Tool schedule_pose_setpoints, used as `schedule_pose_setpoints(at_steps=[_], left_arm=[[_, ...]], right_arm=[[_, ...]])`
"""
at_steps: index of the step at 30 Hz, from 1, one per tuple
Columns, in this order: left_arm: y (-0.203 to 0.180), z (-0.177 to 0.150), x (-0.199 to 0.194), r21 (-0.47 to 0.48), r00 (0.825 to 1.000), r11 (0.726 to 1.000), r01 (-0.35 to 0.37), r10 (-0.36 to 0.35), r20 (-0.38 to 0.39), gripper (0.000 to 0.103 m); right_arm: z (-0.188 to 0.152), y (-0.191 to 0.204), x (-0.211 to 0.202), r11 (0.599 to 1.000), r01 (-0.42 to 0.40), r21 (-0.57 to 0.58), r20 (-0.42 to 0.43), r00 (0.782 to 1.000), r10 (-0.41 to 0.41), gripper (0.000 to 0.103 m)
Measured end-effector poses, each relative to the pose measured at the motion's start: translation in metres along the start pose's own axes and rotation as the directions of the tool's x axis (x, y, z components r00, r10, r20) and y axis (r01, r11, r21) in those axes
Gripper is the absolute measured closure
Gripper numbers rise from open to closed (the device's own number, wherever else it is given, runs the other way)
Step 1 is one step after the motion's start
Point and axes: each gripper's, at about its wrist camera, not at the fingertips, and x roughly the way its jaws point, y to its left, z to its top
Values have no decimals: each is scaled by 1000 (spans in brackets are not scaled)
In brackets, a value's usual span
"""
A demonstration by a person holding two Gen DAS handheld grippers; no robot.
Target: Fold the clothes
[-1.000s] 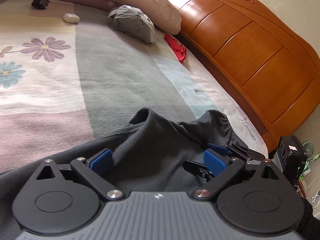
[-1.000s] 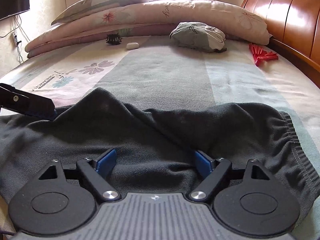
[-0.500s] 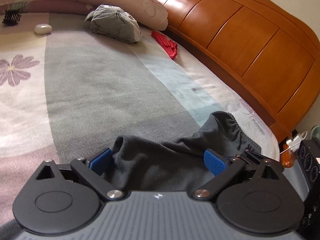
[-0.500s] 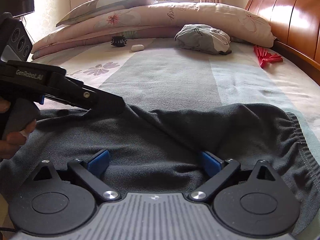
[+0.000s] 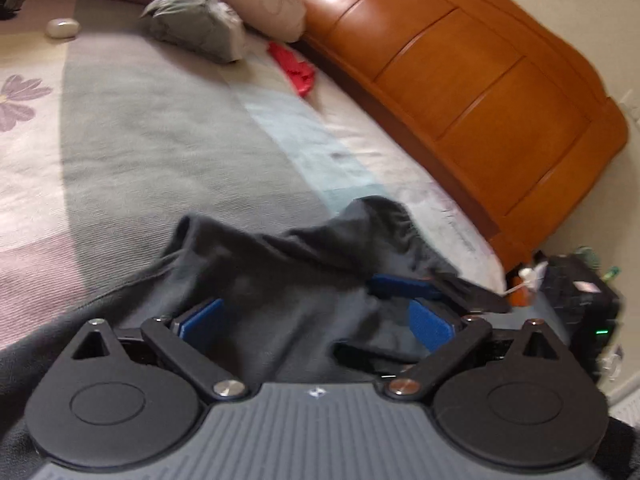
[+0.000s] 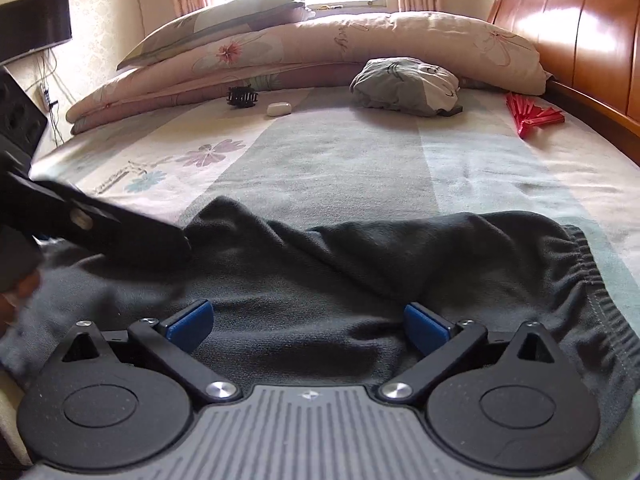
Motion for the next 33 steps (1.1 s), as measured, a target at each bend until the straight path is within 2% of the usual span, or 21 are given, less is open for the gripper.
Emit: schedule_pose_setpoints(at_steps=[3, 5, 8, 9, 10, 11, 14, 16, 17, 18, 20, 23, 26, 27, 28, 30, 33], left_arm=[[4, 8, -5, -66, 997, 998, -20, 25, 70, 8], [-1, 11, -10, -49, 995, 999, 7, -2, 95, 8], [-9, 10, -3, 19, 996, 997, 77, -78, 45, 6], [-11, 9, 2, 39, 998, 998, 55, -56, 26, 6], [-9, 9, 7, 56, 1000, 998, -1, 0, 21, 6], [-6, 10, 12, 69, 998, 996, -51, 49, 25, 11], [0, 21, 14, 31, 995, 995, -98, 97, 36, 13], [-7, 25, 11, 49, 986, 986, -159, 157, 56, 13], [-12, 26, 7, 68, 976, 975, -210, 205, 74, 13], [-17, 26, 2, 78, 972, 971, -225, 218, 87, 14], [-23, 22, -9, 79, 983, 983, -165, 157, 95, 12], [-33, 8, -8, 121, 993, 986, -114, 108, 56, 11], [-44, -8, -3, 169, 998, 983, -68, 69, 5, 11], [-45, -14, 0, 170, 995, 981, -94, 98, -17, 11], [-42, -18, 4, 163, 987, 975, -150, 158, -37, 11], [-38, -26, 0, 183, 983, 968, -173, 180, -20, 13], [-47, -23, -5, 204, 969, 952, -226, 242, -57, 13]], right_arm=[[6, -25, -9, 998, 49, 49, 15, 999, -50, 0], [12, -41, -6, 994, 81, 68, 5, 997, -82, 0], [22, -64, 15, 993, 82, 80, -44, 996, -79, 0], [24, -69, 24, 995, 87, 57, -57, 995, -84, 0], [25, -71, 29, 995, 100, 16, -57, 993, -99, 0], [26, -73, 35, 993, 112, -24, -57, 992, -113, 0], [32, -77, 39, 988, 116, -98, -77, 989, -124, 0], [33, -80, 37, 989, 110, -99, -86, 989, -119, 2], [34, -79, 32, 989, 120, -89, -89, 988, -128, 4], [36, -77, 27, 988, 136, -78, -92, 985, -143, 5], [32, -68, 9, 988, 130, -89, -80, 987, -137, 5], [14, -51, -14, 986, 23, -164, -75, 997, -36, 4], [-8, -48, -18, 976, 1, -216, -143, 989, -33, 4], [-14, -51, -22, 978, -5, -209, -144, 989, -26, 2], [-19, -56, -27, 982, -13, -188, -132, 991, -12, 2], [-21, -57, -35, 984, 8, -177, -127, 991, -31, 2], [-20, -54, -45, 984, 53, -170, -127, 989, -75, 2]])
